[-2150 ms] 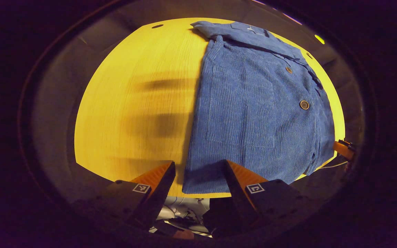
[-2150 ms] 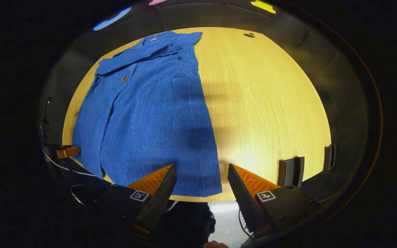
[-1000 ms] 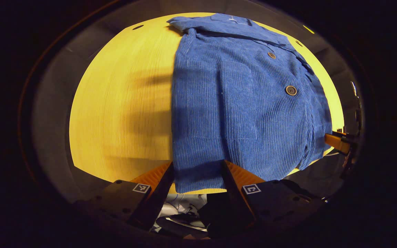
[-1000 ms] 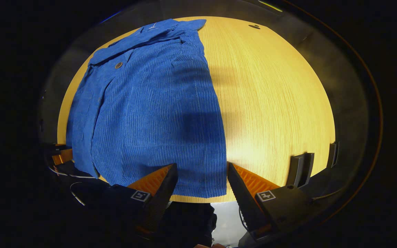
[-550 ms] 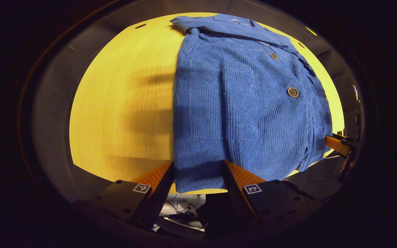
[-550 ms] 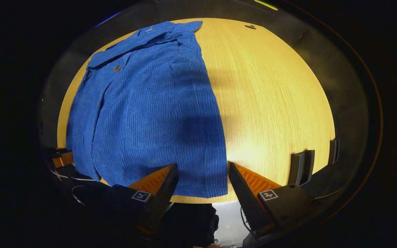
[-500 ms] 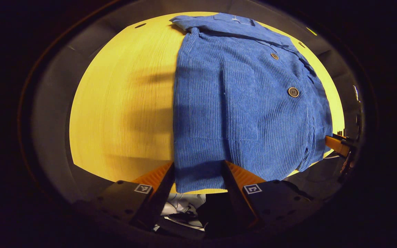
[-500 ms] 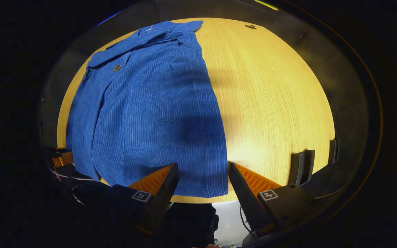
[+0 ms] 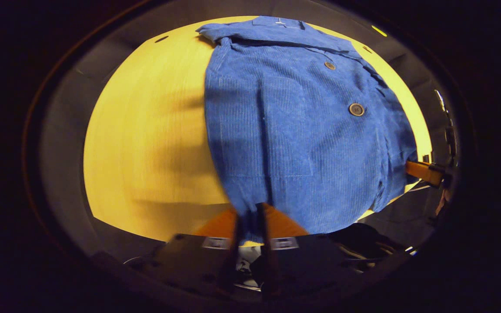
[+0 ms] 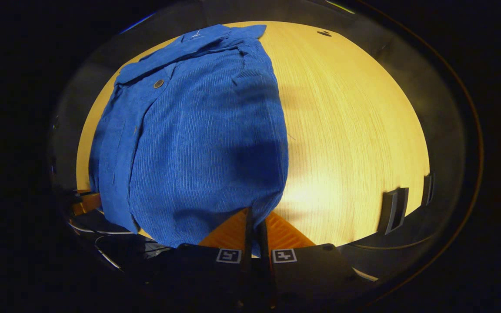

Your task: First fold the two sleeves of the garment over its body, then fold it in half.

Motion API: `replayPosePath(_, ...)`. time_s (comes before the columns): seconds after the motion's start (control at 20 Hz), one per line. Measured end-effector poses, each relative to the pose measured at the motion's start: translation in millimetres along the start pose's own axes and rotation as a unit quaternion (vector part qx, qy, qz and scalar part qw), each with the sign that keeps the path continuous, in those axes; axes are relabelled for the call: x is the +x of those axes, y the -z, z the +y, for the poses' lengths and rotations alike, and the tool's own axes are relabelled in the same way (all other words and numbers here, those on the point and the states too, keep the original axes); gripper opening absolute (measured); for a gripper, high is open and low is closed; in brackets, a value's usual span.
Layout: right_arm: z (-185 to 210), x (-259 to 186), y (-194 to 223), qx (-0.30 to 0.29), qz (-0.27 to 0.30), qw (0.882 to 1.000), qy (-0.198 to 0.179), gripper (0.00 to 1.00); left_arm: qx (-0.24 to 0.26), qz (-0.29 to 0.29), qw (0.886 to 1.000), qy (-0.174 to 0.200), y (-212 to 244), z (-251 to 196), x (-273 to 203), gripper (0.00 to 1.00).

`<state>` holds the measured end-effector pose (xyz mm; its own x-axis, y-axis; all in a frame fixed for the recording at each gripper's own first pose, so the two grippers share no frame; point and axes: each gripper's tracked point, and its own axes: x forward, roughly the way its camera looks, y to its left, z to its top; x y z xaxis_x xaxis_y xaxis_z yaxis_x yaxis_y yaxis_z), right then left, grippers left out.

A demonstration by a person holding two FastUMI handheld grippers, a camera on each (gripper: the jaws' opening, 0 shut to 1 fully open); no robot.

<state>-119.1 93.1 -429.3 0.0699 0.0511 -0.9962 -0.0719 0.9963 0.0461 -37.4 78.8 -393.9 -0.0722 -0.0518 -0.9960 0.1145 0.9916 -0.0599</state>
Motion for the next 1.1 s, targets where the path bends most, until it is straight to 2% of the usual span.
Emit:
replayPosePath(0.05,-0.6,-2.3,-1.0,-0.003,0.001,1.000,-0.004,0.12,-0.008,-0.003,1.000,0.010,-0.2,-0.4,-2.4,0.05)
replayPosePath(0.1,0.5,-1.1,-1.4,0.007,0.001,1.000,-0.013,0.12,-0.009,0.002,1.000,0.018,0.4,-0.7,-2.3,0.05)
replayPosePath(0.15,0.3,-1.6,-1.9,0.023,-0.001,0.999,-0.022,0.20,-0.014,-0.002,0.999,0.029,-1.4,0.9,-3.5,0.05)
replayPosePath(0.2,-0.4,-2.6,-2.0,0.032,-0.001,0.999,-0.033,0.12,-0.024,-0.004,0.999,0.042,-3.9,0.4,-0.4,0.05)
replayPosePath(0.25,1.2,0.0,-3.8,0.053,-0.008,0.998,-0.038,0.12,-0.029,-0.008,0.998,0.055,-3.8,-0.4,-2.8,0.00)
replayPosePath(0.3,0.7,-1.2,-3.3,0.060,-0.011,0.997,-0.045,0.02,-0.028,-0.009,0.998,0.064,-2.8,-0.1,-4.3,0.00)
replayPosePath(0.45,0.1,-2.2,-3.8,0.071,-0.015,0.996,-0.051,0.02,-0.045,-0.015,0.996,0.081,-1.9,-0.7,-3.4,0.00)
replayPosePath(0.65,2.7,-7.1,-4.2,0.077,-0.017,0.996,-0.052,0.02,-0.040,-0.035,0.995,0.085,-5.0,-2.9,-13.7,0.00)
replayPosePath(1.1,38.4,-81.7,-47.2,0.047,-0.090,0.991,-0.092,0.02,-0.039,-0.118,0.986,0.114,-33.0,0.0,-72.0,0.00)
